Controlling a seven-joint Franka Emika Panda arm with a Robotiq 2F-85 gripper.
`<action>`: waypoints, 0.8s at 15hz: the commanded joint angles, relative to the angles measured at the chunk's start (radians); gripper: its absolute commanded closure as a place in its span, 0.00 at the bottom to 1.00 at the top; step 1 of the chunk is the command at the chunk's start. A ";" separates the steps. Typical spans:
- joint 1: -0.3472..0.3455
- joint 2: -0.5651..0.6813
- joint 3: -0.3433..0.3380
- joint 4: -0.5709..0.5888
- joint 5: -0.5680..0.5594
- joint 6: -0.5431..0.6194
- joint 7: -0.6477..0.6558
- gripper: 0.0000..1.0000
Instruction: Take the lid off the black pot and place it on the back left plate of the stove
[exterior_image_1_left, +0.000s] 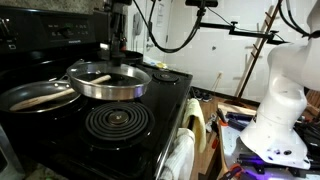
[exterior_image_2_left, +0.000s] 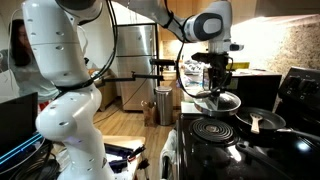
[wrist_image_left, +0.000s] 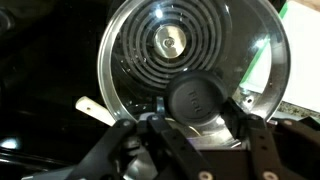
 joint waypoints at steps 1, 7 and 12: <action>-0.001 0.016 0.010 0.001 -0.022 -0.023 0.012 0.66; 0.005 0.064 0.015 -0.036 -0.004 0.021 0.004 0.66; 0.017 0.097 0.028 -0.057 0.024 0.052 0.007 0.66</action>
